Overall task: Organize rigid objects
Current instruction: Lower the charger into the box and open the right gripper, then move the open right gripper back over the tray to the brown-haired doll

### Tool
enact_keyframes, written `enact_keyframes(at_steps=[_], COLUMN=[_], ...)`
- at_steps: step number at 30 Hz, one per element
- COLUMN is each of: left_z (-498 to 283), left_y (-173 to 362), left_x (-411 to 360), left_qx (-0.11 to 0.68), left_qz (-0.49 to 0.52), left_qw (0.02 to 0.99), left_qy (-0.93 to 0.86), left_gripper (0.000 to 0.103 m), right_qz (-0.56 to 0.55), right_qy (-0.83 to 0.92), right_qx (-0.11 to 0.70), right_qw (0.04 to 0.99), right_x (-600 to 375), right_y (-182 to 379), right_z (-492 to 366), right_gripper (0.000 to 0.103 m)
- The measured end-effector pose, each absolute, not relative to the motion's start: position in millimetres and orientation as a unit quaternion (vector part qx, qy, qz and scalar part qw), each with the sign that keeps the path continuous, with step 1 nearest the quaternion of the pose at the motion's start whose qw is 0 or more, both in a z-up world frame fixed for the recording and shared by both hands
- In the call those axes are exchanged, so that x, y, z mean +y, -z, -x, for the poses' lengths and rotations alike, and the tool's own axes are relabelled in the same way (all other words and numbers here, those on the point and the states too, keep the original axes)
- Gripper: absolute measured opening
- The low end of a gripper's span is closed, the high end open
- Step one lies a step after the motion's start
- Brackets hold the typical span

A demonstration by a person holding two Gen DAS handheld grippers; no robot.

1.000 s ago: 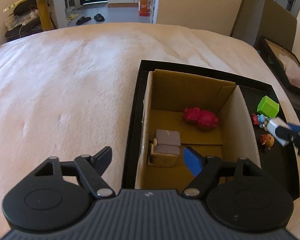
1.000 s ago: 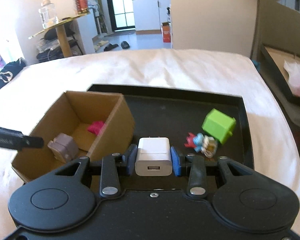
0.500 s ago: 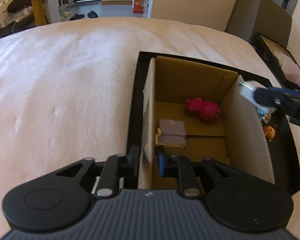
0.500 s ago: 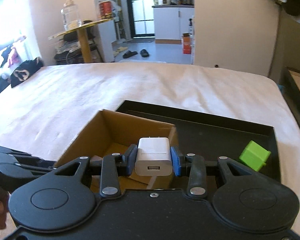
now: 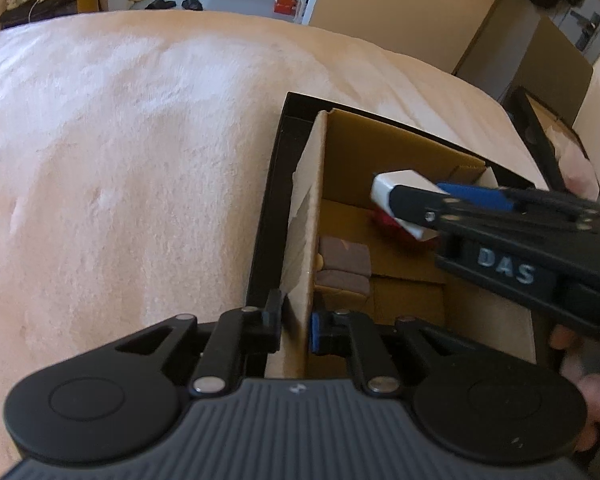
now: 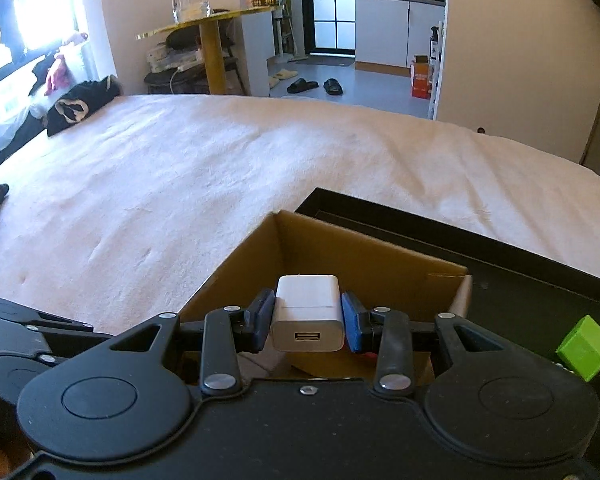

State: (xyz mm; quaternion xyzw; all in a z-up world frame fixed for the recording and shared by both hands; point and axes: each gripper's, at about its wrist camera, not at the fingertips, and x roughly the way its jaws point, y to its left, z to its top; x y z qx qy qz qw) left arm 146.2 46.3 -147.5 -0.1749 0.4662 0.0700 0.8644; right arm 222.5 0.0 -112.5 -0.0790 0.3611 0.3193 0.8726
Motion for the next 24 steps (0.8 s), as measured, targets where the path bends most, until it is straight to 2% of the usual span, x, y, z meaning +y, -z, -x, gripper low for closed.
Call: enact_keyframes(at_steps=[24], left_z=[-146], left_y=[140], left_x=[43], left_qx=[0.47], left_qz=[0.171], left_qw=[0.861], left_qy=[-0.09], left_gripper=[0.013], right_qz=[0.009], right_qy=[-0.291], right_qx=[0.372], right_qw=[0.881], right_x=[-70], right_y=[94], right_z=[-206], right_gripper=[0.043])
